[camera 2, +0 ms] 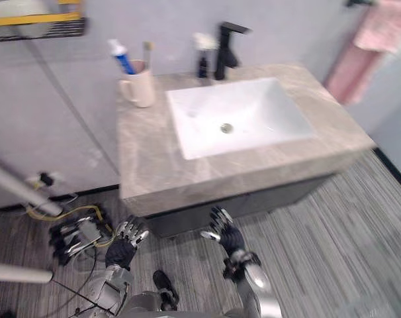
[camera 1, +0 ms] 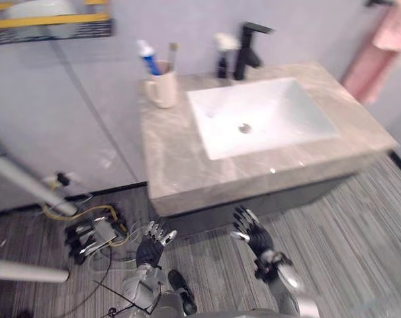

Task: Organize washtable

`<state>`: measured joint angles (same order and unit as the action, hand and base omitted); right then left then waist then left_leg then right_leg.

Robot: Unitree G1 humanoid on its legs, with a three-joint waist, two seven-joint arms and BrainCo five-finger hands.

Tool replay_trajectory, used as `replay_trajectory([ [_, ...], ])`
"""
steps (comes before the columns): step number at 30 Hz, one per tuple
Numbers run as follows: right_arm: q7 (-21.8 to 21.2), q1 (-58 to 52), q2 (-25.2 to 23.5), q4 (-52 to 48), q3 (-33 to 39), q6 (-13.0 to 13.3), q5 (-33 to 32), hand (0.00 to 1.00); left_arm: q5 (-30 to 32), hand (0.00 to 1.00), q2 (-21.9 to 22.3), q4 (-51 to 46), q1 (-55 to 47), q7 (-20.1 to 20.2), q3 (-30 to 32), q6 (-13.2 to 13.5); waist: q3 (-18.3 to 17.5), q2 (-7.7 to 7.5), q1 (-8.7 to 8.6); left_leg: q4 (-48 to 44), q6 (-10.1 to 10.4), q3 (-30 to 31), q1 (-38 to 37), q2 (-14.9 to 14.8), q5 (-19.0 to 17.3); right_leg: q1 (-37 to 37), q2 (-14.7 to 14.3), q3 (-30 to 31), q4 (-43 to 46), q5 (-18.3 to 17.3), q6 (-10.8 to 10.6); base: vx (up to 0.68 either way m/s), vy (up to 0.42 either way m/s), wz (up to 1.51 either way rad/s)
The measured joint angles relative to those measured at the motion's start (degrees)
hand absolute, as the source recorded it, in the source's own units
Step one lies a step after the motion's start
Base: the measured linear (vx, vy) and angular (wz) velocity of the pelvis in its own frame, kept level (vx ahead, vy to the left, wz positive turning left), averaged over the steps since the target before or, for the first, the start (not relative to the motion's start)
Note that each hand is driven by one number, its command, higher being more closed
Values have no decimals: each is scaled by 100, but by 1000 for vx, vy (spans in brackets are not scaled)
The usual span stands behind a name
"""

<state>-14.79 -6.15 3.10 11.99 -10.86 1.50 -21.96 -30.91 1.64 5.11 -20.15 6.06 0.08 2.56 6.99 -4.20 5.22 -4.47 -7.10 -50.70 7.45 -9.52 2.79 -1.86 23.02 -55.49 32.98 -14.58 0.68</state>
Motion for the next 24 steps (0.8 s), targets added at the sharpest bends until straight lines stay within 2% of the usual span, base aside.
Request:
replay_trajectory([
  [1, -2, 78, 167, -24, -101, 7, -28, 0, -8, 0, 166, -2, -3, -13, -71, 2, -66, 112, 59, 36, 8, -145, 24, -148, 0, -21, -442, 78, -824, 75, -157, -263, -222, -172],
  [2, 0, 66, 264, -24, -110, 18, -63, 0, -59, 0, 192, 5, 39, -8, -206, 11, -119, 195, 41, -159, 16, -221, 107, -367, 7, -156, -959, 273, -1797, 290, -527, -182, -203, -133],
  [3, 8, 47, 311, -20, -126, 30, -68, 0, -82, 0, 197, 33, 70, -1, -275, 10, -129, 251, 31, -334, 62, -291, 140, -558, -23, -205, -1223, 369, -2203, 491, -500, -158, -198, -111],
  [4, 7, -60, 371, -24, -223, 44, -75, 0, -116, 0, 219, 47, 93, 5, -283, 33, -166, 310, 36, -668, 211, -406, 169, -868, -126, -243, -1556, 606, -2748, 767, -412, -115, -111, -96],
  [5, 6, -160, 409, -25, -312, 44, -81, 0, -120, 0, 224, 123, 116, -2, -249, 46, -150, 285, 27, -853, 297, -373, 179, -1014, -185, -243, -1674, 781, -2905, 846, -362, -126, -72, -103],
  [6, 5, -284, 430, -25, -372, 37, -95, 0, -146, 0, 224, 209, 113, -16, -228, 45, -120, 241, 37, -949, 410, -76, 205, -1046, -257, -239, -1739, 953, -2976, 874, -338, -96, -27, -106],
  [7, 5, -417, 421, -25, -386, 34, -116, 0, -255, 0, 228, 307, 59, -28, -226, 45, -95, 211, 58, -1009, 572, 643, 290, -964, -361, -295, -1825, 1213, -3082, 929, -296, -83, -2, -129],
  [8, 1, -563, 414, -46, -367, 39, -161, 0, -317, 0, 231, 442, -47, -19, -231, 44, -94, 201, 52, -1045, 643, 1198, 289, -879, -408, -398, -1893, 1445, -3230, 996, -294, -39, 10, -116],
  [9, 3, -657, 387, -76, -345, 44, -200, 0, -332, 0, 232, 497, -93, -18, -232, 43, -99, 197, 39, -1068, 663, 1267, 242, -867, -420, -462, -1911, 1493, -3304, 1017, -309, 19, 23, -66],
  [11, 77, -1073, 335, -245, -280, 70, -276, 0, -315, 0, 231, 593, -101, -8, -326, 41, -98, 195, -125, -1153, 715, 1292, 91, -836, -420, -656, -1919, 1568, -3435, 1061, -359, 55, 29, -11],
  [14, 103, -1171, 290, -245, -282, 66, -288, 0, -316, 0, 214, 594, -45, -13, -325, 40, -79, 220, -104, -1537, 715, 1671, 31, -962, -428, -721, -1954, 1899, -3428, 1066, -351, 48, 10, -64],
  [16, 105, -1034, 146, -247, -358, 66, -332, 0, -208, 0, 195, 541, -28, -40, -221, 38, 12, 354, -88, -2432, 712, 3073, 82, -1064, -427, -890, -2014, 2522, -3420, 1131, -251, -6, 67, -143],
  [17, 108, -951, 102, -250, -372, 72, -344, 0, -143, 0, 160, 493, -32, -71, -228, 39, 50, 348, -55, -2656, 841, 3639, 135, -981, -648, -900, -2025, 2796, -3420, 1132, -244, -32, 222, -194],
  [18, 115, -873, 104, -243, -324, 86, -401, 0, -4, 0, 167, 359, -13, -133, -272, 41, 6, 602, 69, -2813, 1225, 4803, 156, -625, -1062, -782, -2043, 3278, -3322, 1125, -217, -31, 312, -212],
  [19, 120, -777, 95, -208, -321, 85, -459, 0, 67, 0, 144, 194, 45, -132, -319, 45, -1, 779, 157, -2779, 1289, 5618, 107, -260, -1317, -579, -2120, 3717, -3218, 1116, -190, -26, 323, -212],
  [20, 120, -749, 59, -183, -339, 69, -458, 0, 76, 0, 122, 135, 89, -130, -295, 55, -2, 789, 206, -2680, 1239, 5942, 12, -144, -1415, -479, -2138, 3955, -3178, 1091, -146, 17, 227, -187],
  [21, 116, -727, -13, -180, -403, 40, -457, 0, 110, 0, 82, 91, 141, -128, -207, 70, -21, 729, 227, -2275, 1258, 6550, -254, 34, -1518, -339, -2126, 4312, -3110, 1131, -145, 66, 136, -134],
  [22, 114, -719, -52, -181, -417, 47, -459, 0, 172, 0, 70, 91, 206, -130, -181, 67, -52, 695, 189, -1895, 1272, 6873, -433, 114, -1598, -222, -2098, 4479, -3110, 1219, -200, 78, 115, -115],
  [24, 115, -665, -24, -165, -387, 37, -458, 0, 256, 0, 174, 89, 351, -125, -202, 62, -105, 737, 178, -1222, 1306, 7032, -758, 151, -1641, 32, -2057, 4713, -3094, 1379, -388, 31, 147, -66],
])
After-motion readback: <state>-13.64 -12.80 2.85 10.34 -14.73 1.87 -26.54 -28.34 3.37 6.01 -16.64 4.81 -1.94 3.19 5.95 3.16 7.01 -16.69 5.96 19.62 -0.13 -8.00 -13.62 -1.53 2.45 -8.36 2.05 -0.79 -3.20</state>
